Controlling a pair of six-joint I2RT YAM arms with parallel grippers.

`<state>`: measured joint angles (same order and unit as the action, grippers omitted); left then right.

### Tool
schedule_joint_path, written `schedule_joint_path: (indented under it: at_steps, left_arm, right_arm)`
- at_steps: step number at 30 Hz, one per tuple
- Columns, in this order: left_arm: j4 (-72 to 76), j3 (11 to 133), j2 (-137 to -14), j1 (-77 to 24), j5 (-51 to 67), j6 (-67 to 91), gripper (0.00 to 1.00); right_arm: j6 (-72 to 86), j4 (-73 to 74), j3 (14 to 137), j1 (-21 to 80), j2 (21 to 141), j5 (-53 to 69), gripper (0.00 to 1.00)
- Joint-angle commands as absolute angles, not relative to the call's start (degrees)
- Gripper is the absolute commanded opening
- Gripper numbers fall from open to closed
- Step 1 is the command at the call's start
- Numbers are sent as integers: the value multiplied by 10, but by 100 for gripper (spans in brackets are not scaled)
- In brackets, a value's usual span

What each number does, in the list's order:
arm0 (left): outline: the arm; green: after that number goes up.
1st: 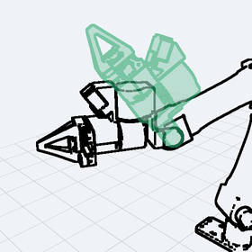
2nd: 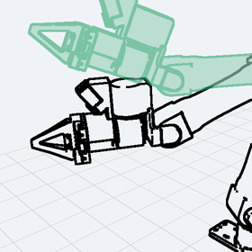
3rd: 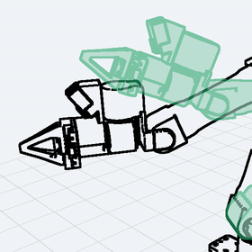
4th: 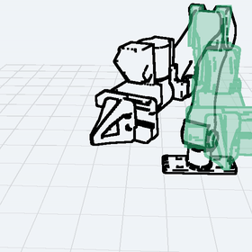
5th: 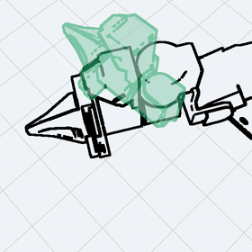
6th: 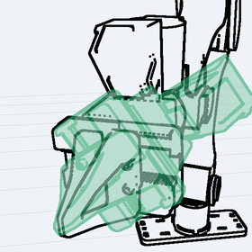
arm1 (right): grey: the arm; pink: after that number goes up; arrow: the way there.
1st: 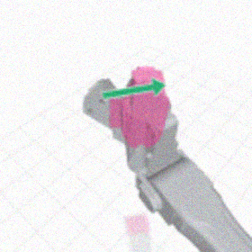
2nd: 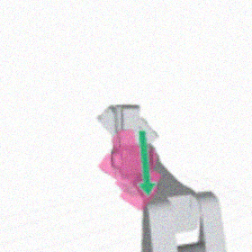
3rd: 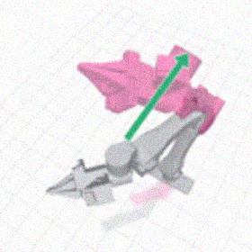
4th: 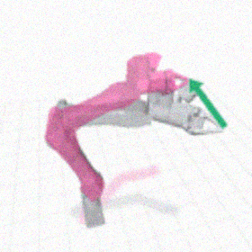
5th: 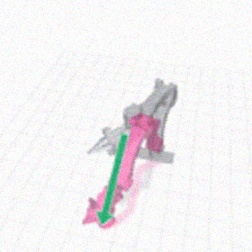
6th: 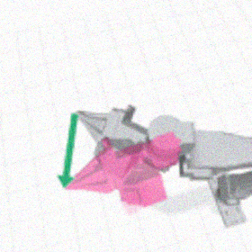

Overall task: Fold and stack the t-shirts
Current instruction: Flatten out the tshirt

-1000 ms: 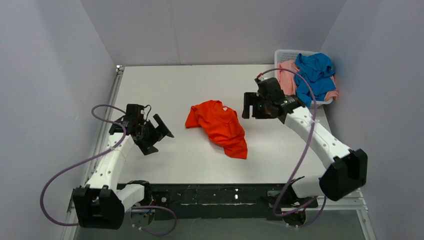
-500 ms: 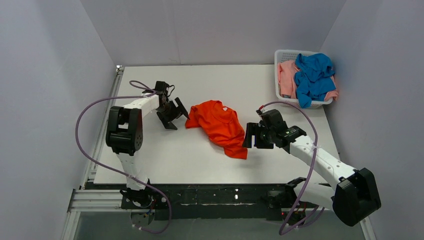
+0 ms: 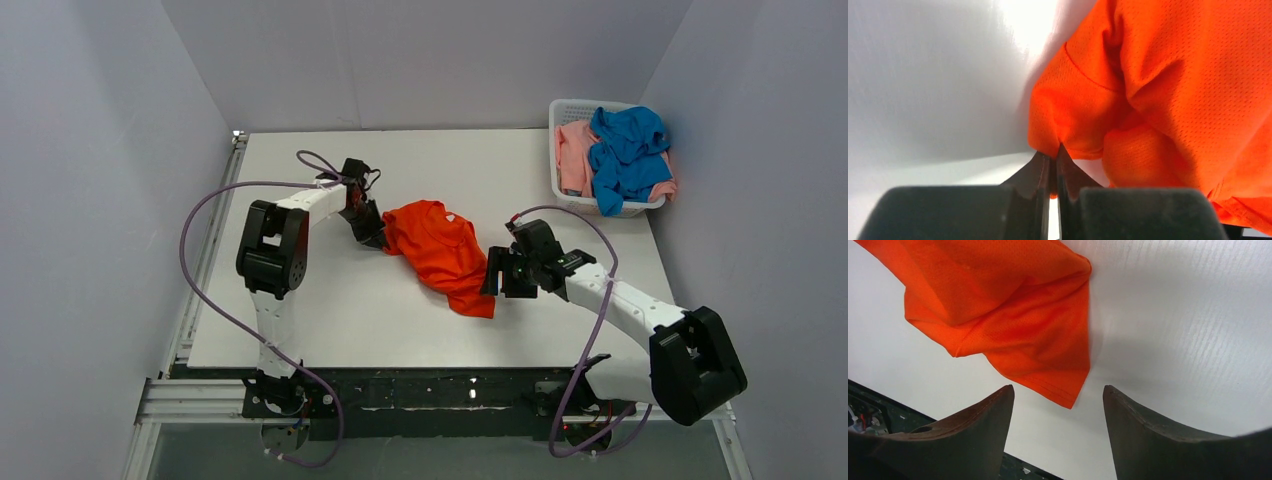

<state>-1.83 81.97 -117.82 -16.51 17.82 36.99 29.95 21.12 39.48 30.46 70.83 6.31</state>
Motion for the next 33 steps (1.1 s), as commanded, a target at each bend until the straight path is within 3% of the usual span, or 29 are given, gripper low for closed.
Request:
schedule_joint_path:
  at_steps: [1, 9, 13, 14, 17, 18, 26, 33]
  left_arm:
    - [-100, 829, -1207, -175, 137, 361, 0]
    - [-83, 709, -1071, -177, 72, 364, 0]
    - [-81, 649, -1006, -176, 61, 368, 0]
    - [-84, 640, -992, -176, 58, 367, 0]
    - [-99, 622, -949, -176, 46, 367, 0]
    - [-105, 618, -933, -176, 40, 364, 0]
    - [-163, 619, -736, -176, -40, 345, 0]
    - [-216, 692, -601, -175, -127, 316, 0]
  right_arm:
    - [304, 173, 379, 308, 724, 85, 73]
    - [259, 100, 376, 308, 770, 109, 71]
    - [248, 90, 403, 309, 823, 94, 62]
    - [248, 87, 408, 310, 832, 92, 55]
    - [246, 96, 424, 312, 832, 97, 4]
    - [251, 100, 427, 313, 818, 88, 1]
    - [239, 263, 537, 314, 667, -63, 1]
    - [209, 365, 678, 312, 582, -172, 1]
